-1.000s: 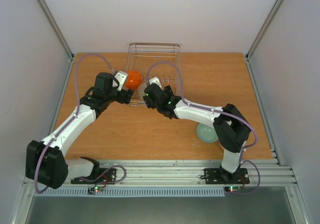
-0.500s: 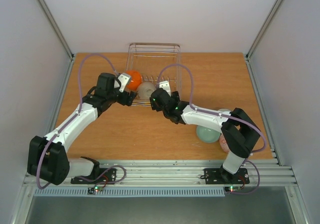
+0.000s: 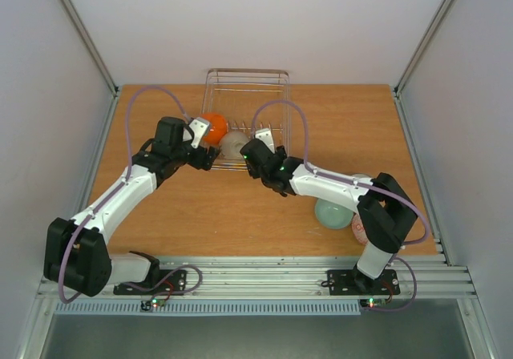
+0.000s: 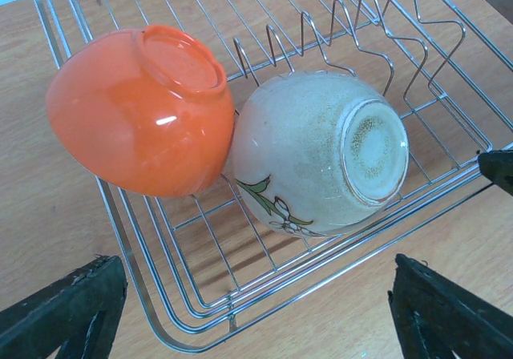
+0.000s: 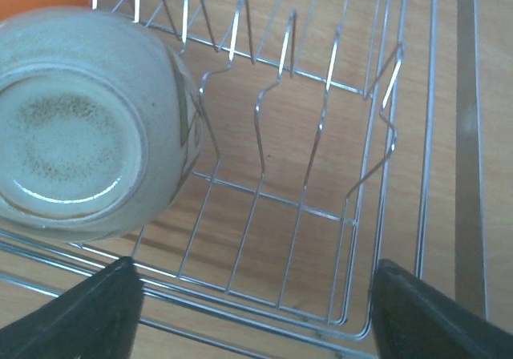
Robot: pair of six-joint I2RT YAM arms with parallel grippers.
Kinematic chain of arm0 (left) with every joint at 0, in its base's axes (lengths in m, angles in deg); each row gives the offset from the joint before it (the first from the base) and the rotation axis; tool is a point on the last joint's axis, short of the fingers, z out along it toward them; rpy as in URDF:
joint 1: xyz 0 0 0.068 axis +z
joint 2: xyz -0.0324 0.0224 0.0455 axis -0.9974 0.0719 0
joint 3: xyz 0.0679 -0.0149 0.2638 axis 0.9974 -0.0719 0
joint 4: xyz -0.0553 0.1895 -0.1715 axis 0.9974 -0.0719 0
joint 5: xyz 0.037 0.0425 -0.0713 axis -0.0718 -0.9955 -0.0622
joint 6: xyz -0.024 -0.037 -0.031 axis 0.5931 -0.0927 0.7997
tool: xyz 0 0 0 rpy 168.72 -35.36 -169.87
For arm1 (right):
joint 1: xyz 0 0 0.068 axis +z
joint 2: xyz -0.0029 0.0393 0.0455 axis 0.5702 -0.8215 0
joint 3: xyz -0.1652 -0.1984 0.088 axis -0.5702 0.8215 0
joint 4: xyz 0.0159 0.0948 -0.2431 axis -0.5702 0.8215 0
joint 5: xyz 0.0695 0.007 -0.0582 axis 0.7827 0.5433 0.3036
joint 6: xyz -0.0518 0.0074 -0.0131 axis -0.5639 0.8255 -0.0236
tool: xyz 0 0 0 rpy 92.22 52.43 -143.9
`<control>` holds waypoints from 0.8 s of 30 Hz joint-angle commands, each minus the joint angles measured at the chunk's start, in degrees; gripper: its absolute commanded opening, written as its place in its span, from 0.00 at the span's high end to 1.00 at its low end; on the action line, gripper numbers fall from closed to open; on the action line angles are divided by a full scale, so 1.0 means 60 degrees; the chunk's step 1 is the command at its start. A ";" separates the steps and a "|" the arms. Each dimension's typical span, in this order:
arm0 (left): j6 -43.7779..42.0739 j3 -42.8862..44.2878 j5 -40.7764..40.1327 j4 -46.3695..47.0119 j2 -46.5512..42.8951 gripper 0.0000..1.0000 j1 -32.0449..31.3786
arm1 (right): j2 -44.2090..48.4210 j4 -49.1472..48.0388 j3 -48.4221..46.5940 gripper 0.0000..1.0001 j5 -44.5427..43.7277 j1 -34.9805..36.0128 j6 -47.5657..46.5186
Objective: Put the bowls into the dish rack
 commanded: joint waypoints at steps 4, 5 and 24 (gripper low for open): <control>-0.0089 0.0097 0.0117 0.0195 -0.0202 0.11 0.0012 | -0.0202 0.1758 -0.0862 0.58 0.0252 -0.0157 -0.0490; -0.0089 0.0097 0.0107 0.0189 -0.0218 0.11 0.0009 | -0.0225 0.1781 -0.0899 0.62 0.0360 -0.0204 -0.0504; -0.0047 0.0141 0.0085 0.0114 -0.0155 0.11 0.0009 | -0.1001 0.1524 -0.2002 0.86 0.1829 -0.0654 -0.0652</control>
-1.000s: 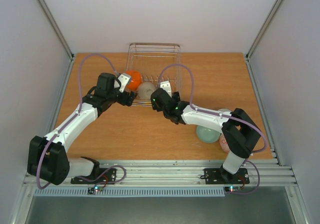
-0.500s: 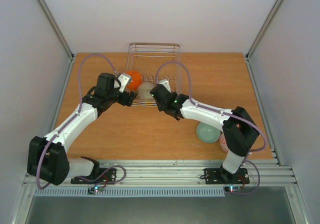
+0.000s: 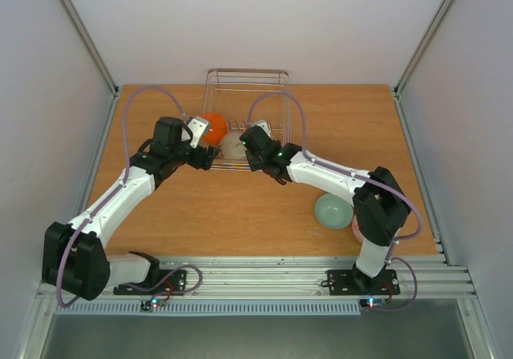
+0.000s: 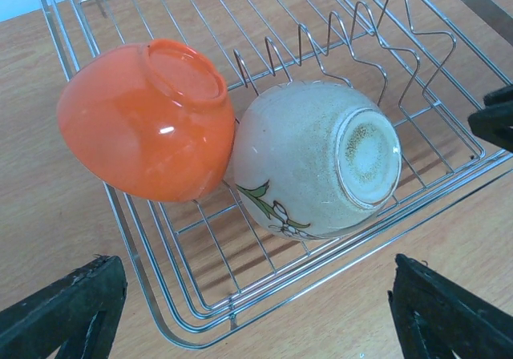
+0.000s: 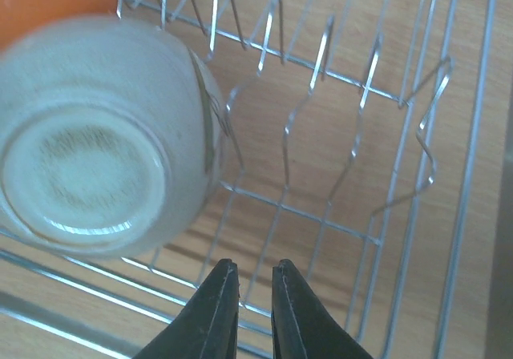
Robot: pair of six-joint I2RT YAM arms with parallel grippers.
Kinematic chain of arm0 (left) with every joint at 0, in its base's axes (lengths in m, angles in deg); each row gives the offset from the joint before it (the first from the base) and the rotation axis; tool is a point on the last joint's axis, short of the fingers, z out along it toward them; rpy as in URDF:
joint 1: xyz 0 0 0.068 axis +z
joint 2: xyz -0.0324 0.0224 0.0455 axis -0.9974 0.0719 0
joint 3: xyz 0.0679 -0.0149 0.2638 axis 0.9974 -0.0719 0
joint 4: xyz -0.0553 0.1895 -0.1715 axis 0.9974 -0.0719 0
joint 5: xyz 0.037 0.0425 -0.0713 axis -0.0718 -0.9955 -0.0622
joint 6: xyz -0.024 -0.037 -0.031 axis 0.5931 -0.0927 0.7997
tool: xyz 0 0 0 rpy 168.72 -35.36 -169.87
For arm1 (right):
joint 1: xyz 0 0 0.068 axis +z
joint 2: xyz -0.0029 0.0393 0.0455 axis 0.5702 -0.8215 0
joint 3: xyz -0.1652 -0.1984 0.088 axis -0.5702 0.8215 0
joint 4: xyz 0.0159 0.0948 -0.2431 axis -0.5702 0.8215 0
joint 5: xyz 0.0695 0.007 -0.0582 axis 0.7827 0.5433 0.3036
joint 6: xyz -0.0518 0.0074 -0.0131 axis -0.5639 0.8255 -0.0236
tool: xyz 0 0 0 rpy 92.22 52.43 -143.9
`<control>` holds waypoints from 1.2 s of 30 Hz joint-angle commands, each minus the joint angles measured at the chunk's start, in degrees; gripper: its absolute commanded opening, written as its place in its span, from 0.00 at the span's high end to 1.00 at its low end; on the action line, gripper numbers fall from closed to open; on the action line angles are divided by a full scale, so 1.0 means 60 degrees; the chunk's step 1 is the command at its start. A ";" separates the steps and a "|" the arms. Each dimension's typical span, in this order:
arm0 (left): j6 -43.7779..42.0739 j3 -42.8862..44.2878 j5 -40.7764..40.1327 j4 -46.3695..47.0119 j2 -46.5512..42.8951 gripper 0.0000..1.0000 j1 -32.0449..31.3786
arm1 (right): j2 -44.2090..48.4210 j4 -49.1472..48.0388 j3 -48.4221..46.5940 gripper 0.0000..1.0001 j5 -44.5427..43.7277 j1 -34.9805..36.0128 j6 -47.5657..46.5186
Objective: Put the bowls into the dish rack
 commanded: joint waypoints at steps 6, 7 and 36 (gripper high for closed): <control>-0.0042 0.0141 0.0094 0.0157 0.0131 0.11 0.0013 | -0.1097 -0.0010 -0.0939 0.86 0.0909 -0.0140 -0.0120; -0.0040 0.0141 0.0095 0.0149 0.0151 0.11 0.0007 | -0.1138 -0.0011 -0.0939 0.86 0.0934 -0.0140 -0.0120; -0.0295 0.0664 0.0058 -0.0713 0.0242 0.10 0.0006 | 0.0381 0.0652 0.0982 0.87 0.2625 -0.0012 0.0420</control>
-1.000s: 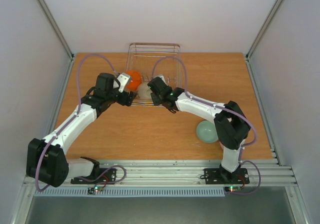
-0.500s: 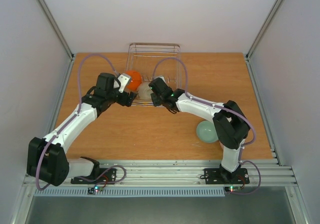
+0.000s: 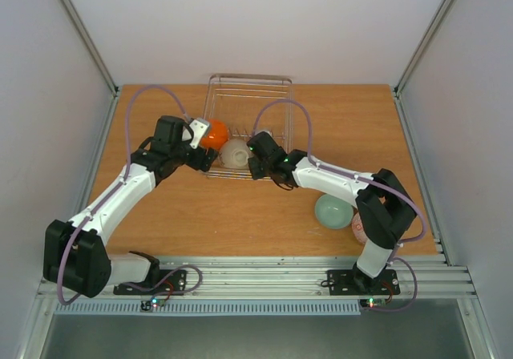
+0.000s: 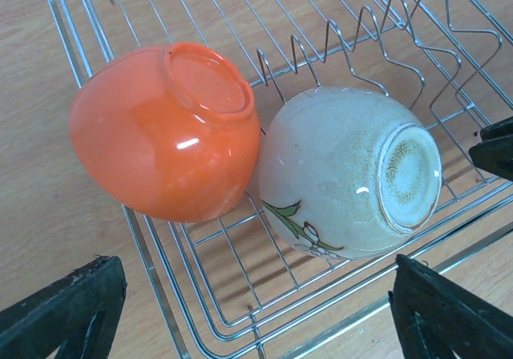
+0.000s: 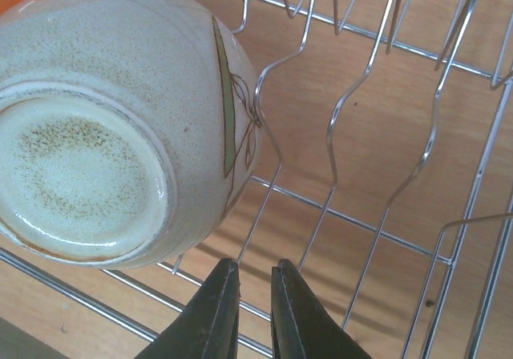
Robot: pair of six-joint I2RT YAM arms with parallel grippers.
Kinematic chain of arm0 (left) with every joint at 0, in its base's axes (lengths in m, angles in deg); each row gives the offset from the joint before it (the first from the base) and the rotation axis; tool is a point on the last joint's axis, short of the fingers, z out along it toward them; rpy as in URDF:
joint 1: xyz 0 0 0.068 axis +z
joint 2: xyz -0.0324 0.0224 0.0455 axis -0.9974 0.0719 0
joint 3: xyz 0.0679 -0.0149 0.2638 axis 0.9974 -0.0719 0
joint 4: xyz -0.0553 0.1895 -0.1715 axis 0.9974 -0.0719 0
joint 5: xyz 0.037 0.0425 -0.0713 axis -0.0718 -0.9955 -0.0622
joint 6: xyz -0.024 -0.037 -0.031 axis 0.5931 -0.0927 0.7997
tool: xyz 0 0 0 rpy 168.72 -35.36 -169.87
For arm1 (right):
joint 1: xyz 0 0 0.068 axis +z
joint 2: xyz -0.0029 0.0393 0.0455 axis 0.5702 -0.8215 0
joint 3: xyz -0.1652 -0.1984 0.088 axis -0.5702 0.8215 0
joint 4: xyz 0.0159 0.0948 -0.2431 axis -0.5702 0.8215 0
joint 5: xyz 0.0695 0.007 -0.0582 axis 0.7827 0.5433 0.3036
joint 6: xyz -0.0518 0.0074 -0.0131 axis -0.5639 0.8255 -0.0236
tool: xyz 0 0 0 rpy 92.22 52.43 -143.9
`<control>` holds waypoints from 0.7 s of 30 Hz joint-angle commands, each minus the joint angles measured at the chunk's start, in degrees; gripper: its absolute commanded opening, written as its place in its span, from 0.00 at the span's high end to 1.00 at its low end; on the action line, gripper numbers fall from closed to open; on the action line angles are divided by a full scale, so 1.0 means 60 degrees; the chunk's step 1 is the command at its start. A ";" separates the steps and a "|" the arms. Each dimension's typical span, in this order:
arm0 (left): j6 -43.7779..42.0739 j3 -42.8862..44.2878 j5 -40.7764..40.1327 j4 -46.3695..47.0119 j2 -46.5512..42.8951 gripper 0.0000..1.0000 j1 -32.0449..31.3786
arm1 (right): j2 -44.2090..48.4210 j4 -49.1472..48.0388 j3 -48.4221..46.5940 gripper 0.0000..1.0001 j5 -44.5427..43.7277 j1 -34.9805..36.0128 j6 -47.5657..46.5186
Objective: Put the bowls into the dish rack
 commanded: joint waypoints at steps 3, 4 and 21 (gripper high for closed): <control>-0.0127 0.0415 0.0071 -0.0134 0.0060 0.10 0.0009 | 0.0419 0.1648 -0.0142 0.87 0.1130 0.0331 -0.0169; -0.0147 0.0434 0.0083 -0.0178 0.0060 0.10 0.0018 | 0.0510 0.1718 -0.0144 0.88 0.1202 0.0424 -0.0169; -0.0785 0.1798 0.1332 -0.2709 0.1759 0.10 0.0004 | 0.1708 0.2188 0.0793 0.88 0.0435 0.1340 0.0554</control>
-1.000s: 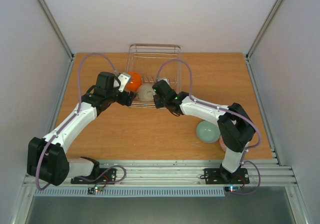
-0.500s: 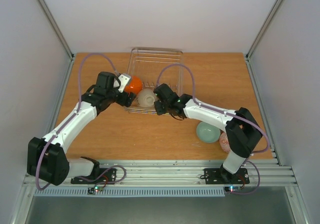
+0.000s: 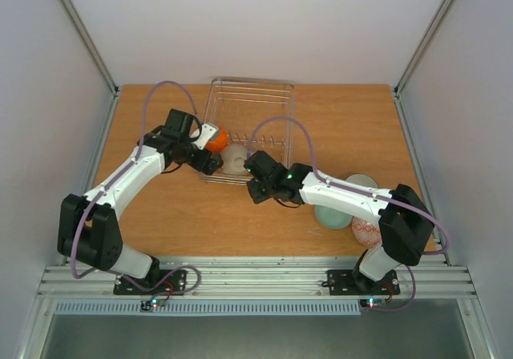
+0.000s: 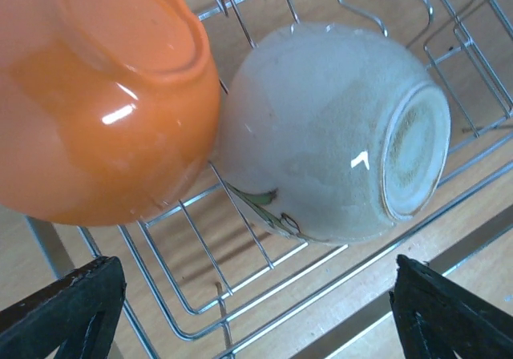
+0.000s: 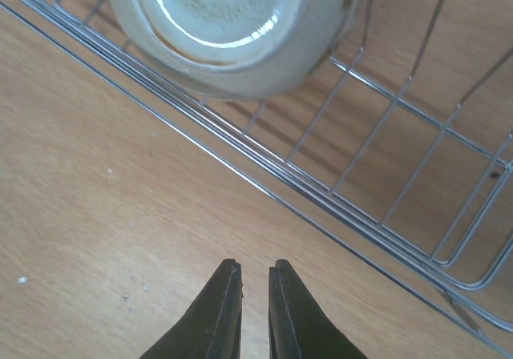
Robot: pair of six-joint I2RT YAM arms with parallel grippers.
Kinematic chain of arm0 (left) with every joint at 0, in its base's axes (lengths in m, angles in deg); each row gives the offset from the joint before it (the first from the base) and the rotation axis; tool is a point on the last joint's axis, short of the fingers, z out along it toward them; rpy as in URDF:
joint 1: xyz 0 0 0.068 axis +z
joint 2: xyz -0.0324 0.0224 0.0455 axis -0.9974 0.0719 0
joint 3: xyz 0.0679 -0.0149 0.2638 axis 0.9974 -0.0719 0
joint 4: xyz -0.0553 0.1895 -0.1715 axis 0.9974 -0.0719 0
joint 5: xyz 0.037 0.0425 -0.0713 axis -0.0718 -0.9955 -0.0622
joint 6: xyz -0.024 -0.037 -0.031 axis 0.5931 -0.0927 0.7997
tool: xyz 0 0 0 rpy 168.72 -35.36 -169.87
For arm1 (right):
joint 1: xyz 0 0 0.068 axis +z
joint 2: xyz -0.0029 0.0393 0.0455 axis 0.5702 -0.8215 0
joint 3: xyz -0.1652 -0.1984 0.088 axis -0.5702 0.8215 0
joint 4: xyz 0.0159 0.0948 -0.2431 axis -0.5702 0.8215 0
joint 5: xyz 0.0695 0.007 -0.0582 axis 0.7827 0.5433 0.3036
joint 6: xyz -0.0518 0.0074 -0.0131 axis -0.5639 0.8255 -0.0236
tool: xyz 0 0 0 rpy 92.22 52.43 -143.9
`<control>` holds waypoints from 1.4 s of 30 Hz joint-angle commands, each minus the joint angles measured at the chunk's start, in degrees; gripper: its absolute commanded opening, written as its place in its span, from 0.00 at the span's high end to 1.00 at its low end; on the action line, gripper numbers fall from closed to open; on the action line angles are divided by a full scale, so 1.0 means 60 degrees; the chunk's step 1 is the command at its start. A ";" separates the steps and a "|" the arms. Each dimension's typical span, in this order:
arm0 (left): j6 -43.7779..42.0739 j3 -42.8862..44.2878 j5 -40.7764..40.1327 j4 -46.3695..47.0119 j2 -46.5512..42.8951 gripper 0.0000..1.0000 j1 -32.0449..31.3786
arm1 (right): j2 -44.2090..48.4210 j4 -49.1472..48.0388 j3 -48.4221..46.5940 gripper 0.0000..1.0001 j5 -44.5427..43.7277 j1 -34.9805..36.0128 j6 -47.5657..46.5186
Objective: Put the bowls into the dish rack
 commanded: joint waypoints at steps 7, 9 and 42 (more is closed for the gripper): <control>-0.0131 0.0491 0.1015 -0.0618 0.0945 0.10 -0.0017 | 0.0464 0.0051 0.0497 0.88 -0.0537 0.0048 0.0454; -0.0126 0.0549 0.1257 -0.0623 0.1271 0.10 -0.0052 | 0.0614 -0.0004 0.0585 0.88 -0.0657 0.0049 0.0497; 0.0416 0.0537 0.1531 0.0166 0.2782 0.16 -0.0253 | 0.1865 -0.0190 0.1744 0.88 -0.0972 0.0049 0.1168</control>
